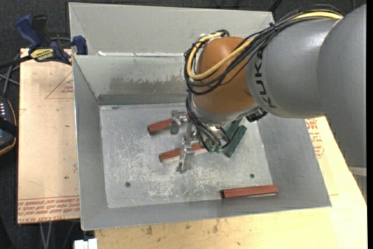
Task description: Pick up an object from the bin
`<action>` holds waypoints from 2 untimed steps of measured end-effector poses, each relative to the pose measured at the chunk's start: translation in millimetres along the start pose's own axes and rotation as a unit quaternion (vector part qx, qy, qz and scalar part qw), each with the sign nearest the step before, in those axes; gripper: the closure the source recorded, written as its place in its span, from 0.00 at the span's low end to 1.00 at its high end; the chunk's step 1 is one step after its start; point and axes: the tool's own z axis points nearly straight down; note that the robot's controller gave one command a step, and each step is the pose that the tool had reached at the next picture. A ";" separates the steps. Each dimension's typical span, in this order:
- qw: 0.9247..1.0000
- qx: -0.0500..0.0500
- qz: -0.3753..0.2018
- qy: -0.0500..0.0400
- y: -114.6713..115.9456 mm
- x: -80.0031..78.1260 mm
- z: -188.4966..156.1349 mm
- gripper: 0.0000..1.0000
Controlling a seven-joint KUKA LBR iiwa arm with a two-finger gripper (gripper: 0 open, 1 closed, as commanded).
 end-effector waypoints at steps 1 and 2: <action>1.000 0.000 0.000 0.000 0.0 0.0 0.0 0.00; 1.000 0.000 0.001 -0.001 -0.5 -1.0 1.3 0.00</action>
Offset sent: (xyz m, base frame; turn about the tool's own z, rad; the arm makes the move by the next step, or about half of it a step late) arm 0.0149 -0.0243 -0.0416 0.0790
